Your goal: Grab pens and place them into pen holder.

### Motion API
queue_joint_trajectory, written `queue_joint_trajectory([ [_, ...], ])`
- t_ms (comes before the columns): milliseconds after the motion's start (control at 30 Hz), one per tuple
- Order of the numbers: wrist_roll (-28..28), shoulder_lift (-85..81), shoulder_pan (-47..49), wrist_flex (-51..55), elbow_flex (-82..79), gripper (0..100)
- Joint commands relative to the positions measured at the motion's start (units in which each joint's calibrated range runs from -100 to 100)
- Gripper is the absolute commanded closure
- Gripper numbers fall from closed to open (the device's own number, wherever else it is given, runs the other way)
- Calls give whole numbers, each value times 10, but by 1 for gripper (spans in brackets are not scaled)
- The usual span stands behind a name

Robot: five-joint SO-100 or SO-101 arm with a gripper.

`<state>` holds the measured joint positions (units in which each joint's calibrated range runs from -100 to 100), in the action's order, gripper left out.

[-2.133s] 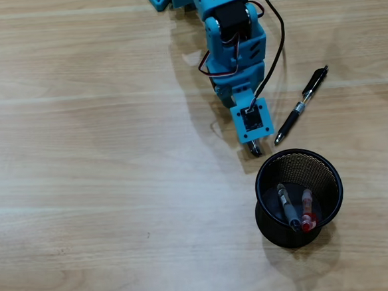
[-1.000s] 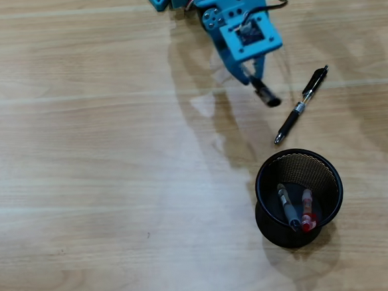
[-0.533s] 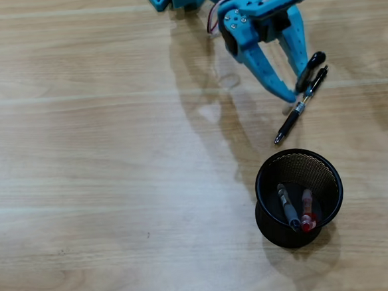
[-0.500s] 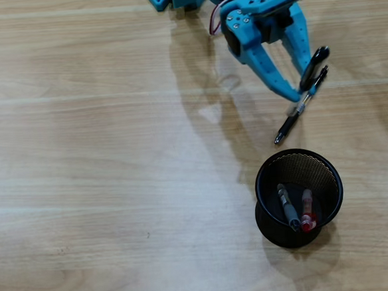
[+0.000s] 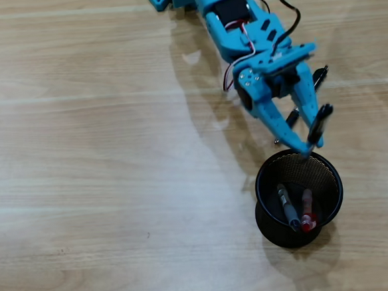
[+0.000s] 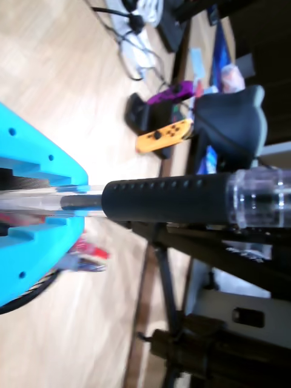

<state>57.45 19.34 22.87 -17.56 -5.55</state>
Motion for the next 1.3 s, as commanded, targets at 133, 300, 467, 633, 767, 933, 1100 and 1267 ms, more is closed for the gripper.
queue_joint_trajectory([
  [133,1,110,-14,-11,174,97],
  [300,1,124,-14,-11,180,97],
  [467,1,122,-14,-11,179,89],
  [633,1,121,-9,-11,181,85],
  [767,-1,118,-6,-10,177,85],
  [933,-3,27,11,77,127,96],
  [1100,-3,-96,19,238,62,98],
  [1267,-3,-206,20,367,-6,98],
])
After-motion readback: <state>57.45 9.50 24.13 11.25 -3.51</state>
